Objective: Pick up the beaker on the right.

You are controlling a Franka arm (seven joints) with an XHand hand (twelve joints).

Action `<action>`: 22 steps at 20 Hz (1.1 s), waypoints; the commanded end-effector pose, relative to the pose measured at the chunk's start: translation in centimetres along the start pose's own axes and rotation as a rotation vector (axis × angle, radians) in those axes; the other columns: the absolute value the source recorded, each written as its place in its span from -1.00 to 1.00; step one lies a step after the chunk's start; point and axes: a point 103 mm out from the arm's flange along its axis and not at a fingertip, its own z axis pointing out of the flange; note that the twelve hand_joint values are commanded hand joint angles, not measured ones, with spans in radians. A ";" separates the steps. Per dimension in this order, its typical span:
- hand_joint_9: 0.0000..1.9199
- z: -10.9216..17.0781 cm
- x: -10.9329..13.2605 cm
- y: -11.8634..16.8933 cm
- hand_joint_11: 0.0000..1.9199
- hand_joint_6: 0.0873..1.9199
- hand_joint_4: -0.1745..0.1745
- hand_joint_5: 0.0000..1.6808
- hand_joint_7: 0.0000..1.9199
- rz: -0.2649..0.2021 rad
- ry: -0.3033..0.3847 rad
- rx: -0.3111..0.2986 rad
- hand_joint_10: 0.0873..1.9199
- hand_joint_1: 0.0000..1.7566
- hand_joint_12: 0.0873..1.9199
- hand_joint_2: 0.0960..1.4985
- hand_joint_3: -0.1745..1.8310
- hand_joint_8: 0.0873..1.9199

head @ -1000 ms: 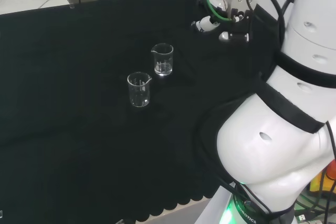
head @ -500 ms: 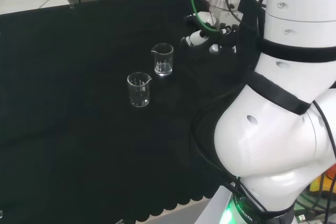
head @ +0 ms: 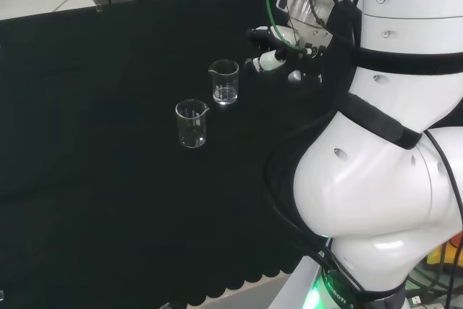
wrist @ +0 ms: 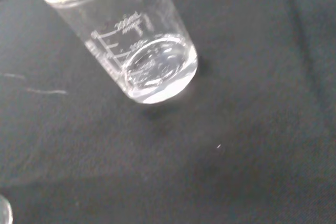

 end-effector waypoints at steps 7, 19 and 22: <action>-0.61 3.4 1.0 1.6 -0.87 -1.00 -0.31 -0.58 -0.81 -0.108 0.071 0.012 -0.40 -0.12 0.41 0.18 -1.00 -0.37; -0.68 5.8 0.3 3.5 -0.93 -1.00 -0.26 -0.65 -0.88 -0.175 0.176 -0.042 -0.42 -0.17 0.43 0.14 -1.00 -0.39; -0.69 5.9 0.2 3.8 -0.94 -1.00 -0.28 -0.63 -0.85 -0.194 0.196 -0.064 -0.42 -0.18 0.43 0.13 -1.00 -0.37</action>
